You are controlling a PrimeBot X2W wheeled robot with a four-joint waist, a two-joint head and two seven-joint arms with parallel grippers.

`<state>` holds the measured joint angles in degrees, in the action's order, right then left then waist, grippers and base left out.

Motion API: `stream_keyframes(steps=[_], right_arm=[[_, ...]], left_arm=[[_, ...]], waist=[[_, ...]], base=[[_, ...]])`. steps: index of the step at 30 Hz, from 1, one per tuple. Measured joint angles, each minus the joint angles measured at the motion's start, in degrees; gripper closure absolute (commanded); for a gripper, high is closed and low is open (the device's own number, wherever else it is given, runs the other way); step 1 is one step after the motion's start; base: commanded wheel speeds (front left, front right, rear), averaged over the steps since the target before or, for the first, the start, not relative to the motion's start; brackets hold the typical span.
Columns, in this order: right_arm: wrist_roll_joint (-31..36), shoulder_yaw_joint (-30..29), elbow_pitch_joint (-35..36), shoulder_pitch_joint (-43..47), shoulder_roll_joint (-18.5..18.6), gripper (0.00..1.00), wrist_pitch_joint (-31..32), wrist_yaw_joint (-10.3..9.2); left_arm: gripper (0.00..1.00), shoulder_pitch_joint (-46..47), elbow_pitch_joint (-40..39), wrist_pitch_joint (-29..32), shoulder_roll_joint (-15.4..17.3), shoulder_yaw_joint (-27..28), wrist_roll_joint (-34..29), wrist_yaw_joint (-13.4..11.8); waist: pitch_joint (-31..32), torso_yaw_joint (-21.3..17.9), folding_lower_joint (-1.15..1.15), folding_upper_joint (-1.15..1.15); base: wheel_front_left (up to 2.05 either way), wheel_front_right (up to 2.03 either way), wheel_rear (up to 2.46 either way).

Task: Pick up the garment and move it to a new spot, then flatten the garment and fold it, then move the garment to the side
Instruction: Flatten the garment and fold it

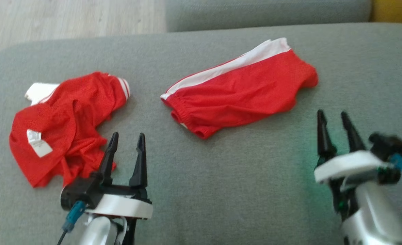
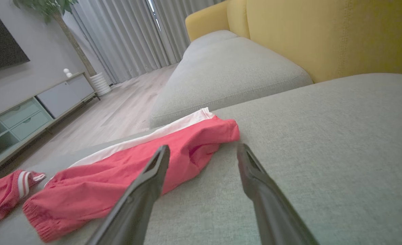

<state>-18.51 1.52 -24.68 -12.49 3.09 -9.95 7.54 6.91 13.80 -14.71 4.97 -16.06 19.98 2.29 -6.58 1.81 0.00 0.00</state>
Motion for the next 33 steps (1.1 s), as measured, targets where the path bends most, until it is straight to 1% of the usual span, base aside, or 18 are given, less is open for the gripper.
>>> stream_keyframes(steps=[2, 5, 8, 11, 16, 21, 26, 29, 31, 32, 33], right_arm=[[-0.38, -1.48, -0.57, -2.35, 0.0, 0.0, 1.42, 0.0], [-0.96, -4.27, -3.56, -7.48, 0.0, 0.0, 3.8, 0.0], [-2.04, -7.61, -8.14, -12.16, 0.0, 0.0, 6.01, 0.0], [-1.69, -11.85, -13.97, -16.33, 0.01, 0.0, 7.23, 0.0], [5.31, -20.15, -23.62, -23.27, 0.05, 0.0, 8.48, 0.0], [10.34, -24.91, -30.99, -29.32, 0.08, 0.0, 9.05, 0.0], [17.69, -29.51, -34.35, -32.93, 0.43, 0.0, 9.31, 0.0], [21.19, -31.17, -36.3, -35.35, 0.83, 0.0, 9.28, 0.0], [22.4, -31.25, -37.21, -36.09, 0.96, 0.0, 9.02, 0.0], [22.75, -31.12, -37.58, -36.45, 1.03, 0.59, 8.53, 0.0], [22.95, -30.85, -37.98, -36.74, 1.07, 1.0, 7.9, 0.0]], left_arm=[[0.0, 0.43, 0.09, 0.0, -0.3, -0.02, -0.58, 0.32], [0.0, 2.08, 0.71, 0.0, -0.75, -0.12, -0.91, 1.0], [0.0, 3.71, 0.88, 0.0, -1.25, -0.33, -1.37, 1.35], [0.0, 4.61, 1.31, 0.0, -1.89, -0.59, -1.41, 1.82], [0.0, 4.98, 1.82, 0.0, -2.01, -0.75, -1.4, 2.35], [0.0, 6.89, 1.89, 0.0, -2.11, -1.04, -1.4, 2.67], [0.0, 8.01, 1.79, 0.0, -2.19, -2.15, -0.88, 2.61], [0.0, 8.48, 1.68, 0.0, -2.31, -2.85, -0.19, 2.15], [0.0, 8.65, 1.66, 0.0, -2.32, -3.03, 0.02, 1.74], [0.0, 8.83, 1.67, 0.0, -2.32, -3.19, 0.33, 1.72], [0.0, 9.12, 1.68, 0.0, -2.32, -3.27, 0.4, 1.67]], waist=[[-1.1, 0.69, 0.0, 0.0], [-2.89, 2.04, -0.01, 0.0], [-4.54, 3.67, -0.01, 0.0], [-6.08, 5.43, -0.01, 0.0], [-8.25, 7.79, -0.01, 0.0], [-10.04, 9.49, -0.01, 0.0], [-11.48, 10.47, 0.0, 0.0], [-12.29, 10.93, 0.0, 0.0], [-12.57, 10.96, 0.0, 0.0], [-12.65, 10.93, 0.0, 0.0], [-12.69, 10.86, 0.0, 0.0]], base=[[0.0, 0.0, 0.0], [0.0, 0.0, 0.0], [0.0, 0.0, 0.0], [0.0, 0.0, 0.0], [0.0, 0.0, 0.0], [0.0, 0.0, 0.0], [0.0, 0.0, 0.0], [0.0, 0.0, 0.0], [0.0, 0.0, 0.0], [0.0, 0.0, 0.0], [0.0, 0.0, 0.0]])
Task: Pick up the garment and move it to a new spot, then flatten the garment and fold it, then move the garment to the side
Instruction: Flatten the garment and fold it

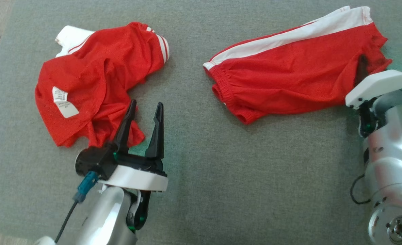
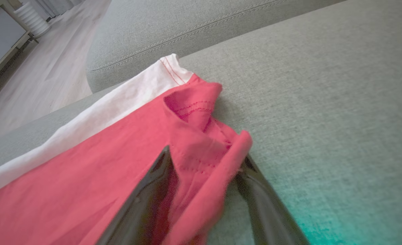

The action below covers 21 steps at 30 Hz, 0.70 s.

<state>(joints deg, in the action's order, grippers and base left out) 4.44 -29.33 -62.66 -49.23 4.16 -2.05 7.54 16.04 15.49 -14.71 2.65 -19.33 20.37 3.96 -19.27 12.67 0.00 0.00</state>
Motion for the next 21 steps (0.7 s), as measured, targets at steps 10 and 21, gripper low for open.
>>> stream_keyframes(steps=[10, 21], right_arm=[[0.35, -0.35, -2.08, 0.66, -0.42, 1.0, -6.6, 0.0], [-4.56, -6.47, 0.8, 8.47, 0.98, 1.0, -8.58, 0.0]], left_arm=[[0.0, 0.34, 0.26, 0.0, -0.02, 0.37, -0.02, -0.42], [0.0, -0.41, 0.12, 0.0, -0.02, 0.81, -0.27, -0.4]], waist=[[1.85, -2.73, 0.0, 0.0], [5.73, -6.69, 0.01, 0.0]], base=[[0.0, 0.0, 0.0], [0.0, 0.0, 0.0]])
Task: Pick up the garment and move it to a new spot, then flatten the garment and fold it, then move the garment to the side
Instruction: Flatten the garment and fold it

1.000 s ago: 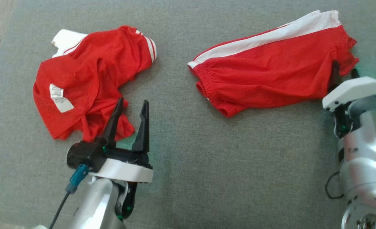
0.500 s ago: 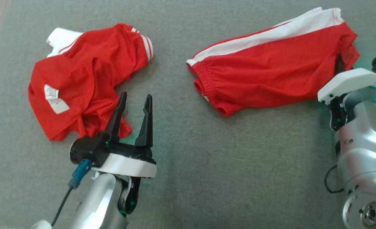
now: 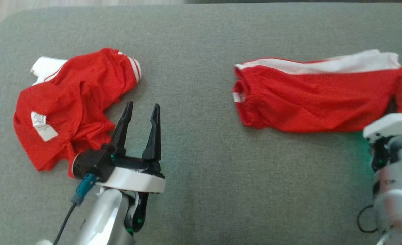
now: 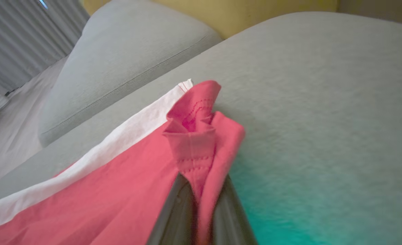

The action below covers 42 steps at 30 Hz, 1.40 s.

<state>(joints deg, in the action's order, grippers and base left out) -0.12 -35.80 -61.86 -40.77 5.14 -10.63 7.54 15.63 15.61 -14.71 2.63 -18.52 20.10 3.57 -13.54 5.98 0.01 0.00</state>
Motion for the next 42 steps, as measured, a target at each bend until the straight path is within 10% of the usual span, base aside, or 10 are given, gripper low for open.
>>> stream_keyframes(steps=[19, 42], right_arm=[[-8.36, 6.89, 11.43, 5.3, -0.58, 1.0, 1.9, 0.0], [-27.06, 43.18, 22.4, 11.76, -1.46, 1.0, 1.93, 0.0]], left_arm=[[0.0, -1.98, -0.01, 0.0, 0.0, 0.37, -0.54, 0.05], [0.0, -4.62, 0.77, 0.0, 0.01, 1.37, -0.62, 0.03]], waist=[[3.32, -1.51, -0.01, 0.0], [7.57, 3.98, 0.0, 0.0]], base=[[0.0, 0.0, 0.0], [0.0, 0.0, 0.0]])
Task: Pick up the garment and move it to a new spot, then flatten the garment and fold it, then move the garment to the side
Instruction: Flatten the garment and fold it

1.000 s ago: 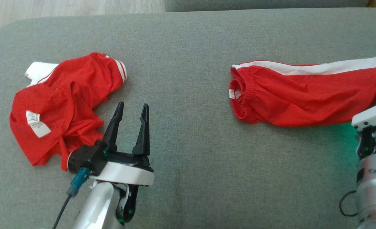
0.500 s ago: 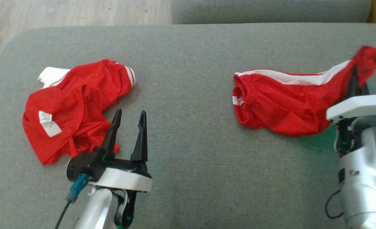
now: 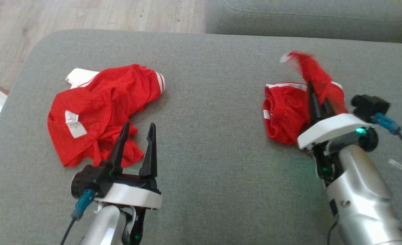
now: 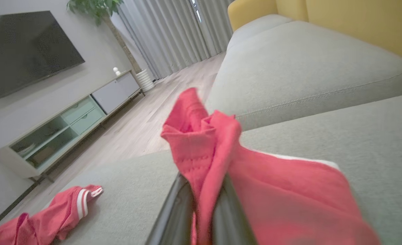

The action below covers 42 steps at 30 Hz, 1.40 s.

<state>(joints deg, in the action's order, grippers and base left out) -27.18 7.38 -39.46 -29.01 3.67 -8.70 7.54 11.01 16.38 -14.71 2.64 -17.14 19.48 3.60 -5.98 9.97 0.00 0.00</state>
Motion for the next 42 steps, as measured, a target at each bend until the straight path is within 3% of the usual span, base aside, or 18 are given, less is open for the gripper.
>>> stream_keyframes(steps=[13, 14, 15, 16, 23, 27, 31, 35, 42], right_arm=[[0.18, 11.06, -7.82, 0.3, 0.01, 1.0, 0.74, 0.0], [0.58, 12.4, -8.37, 0.32, 0.02, 0.42, 0.86, 0.0], [0.91, 13.7, -8.88, 0.33, 0.02, 0.42, 0.92, 0.0], [0.94, 15.18, -9.22, 0.33, 0.02, 0.0, 1.25, 0.0], [-2.13, 25.28, -8.66, 1.49, 0.02, 0.0, 3.68, 0.0], [-4.5, 26.52, -4.91, 2.8, 0.85, 0.0, 1.04, 0.0], [-4.98, 22.3, -0.99, 2.79, 3.3, 0.0, -2.49, 0.0], [-1.35, 14.3, 2.87, 3.04, 5.86, 0.0, -4.65, 0.0], [9.82, -0.58, 11.69, 11.25, 4.33, 0.0, -5.54, 0.0]], left_arm=[[0.0, -1.04, 0.02, 0.0, 0.01, 0.21, 0.01, -0.09], [0.0, -1.04, 0.02, 0.0, 0.01, 0.27, 0.01, -0.1], [0.0, -1.04, 0.02, 0.0, 0.01, 0.27, 0.01, -0.12], [0.0, -1.05, 0.02, 0.0, 0.01, 0.29, 0.01, -0.13], [0.0, -1.09, 0.01, 0.0, 0.01, 0.53, 0.01, -0.13], [0.0, -1.75, -0.02, 0.0, 0.02, 0.86, -0.07, -0.13], [0.0, -2.09, -0.29, 0.0, 0.02, 1.55, -0.4, -0.12], [0.0, -2.08, -1.15, 0.0, 0.02, 2.35, -0.98, -0.09], [0.0, -2.05, -2.59, 0.0, 0.02, 2.49, -1.91, 0.02]], waist=[[-0.18, 1.01, 0.0, 0.0], [-0.18, 0.83, 0.0, 0.0], [-0.16, 0.66, 0.0, 0.0], [-0.1, 0.45, -0.01, 0.0], [0.89, -1.6, 0.0, 0.0], [1.81, -3.77, 0.0, 0.0], [2.6, -5.66, 0.0, 0.0], [3.16, -7.54, 0.0, 0.0], [3.09, -9.68, 0.0, 0.0]], base=[[0.0, 0.0, 0.0], [0.0, 0.0, 0.0], [0.0, 0.0, 0.0], [0.0, 0.0, 0.0], [0.0, 0.0, 0.0], [0.0, 0.0, 0.0], [0.0, 0.0, 0.0], [0.0, 0.0, 0.0], [0.0, 0.0, 0.0]])
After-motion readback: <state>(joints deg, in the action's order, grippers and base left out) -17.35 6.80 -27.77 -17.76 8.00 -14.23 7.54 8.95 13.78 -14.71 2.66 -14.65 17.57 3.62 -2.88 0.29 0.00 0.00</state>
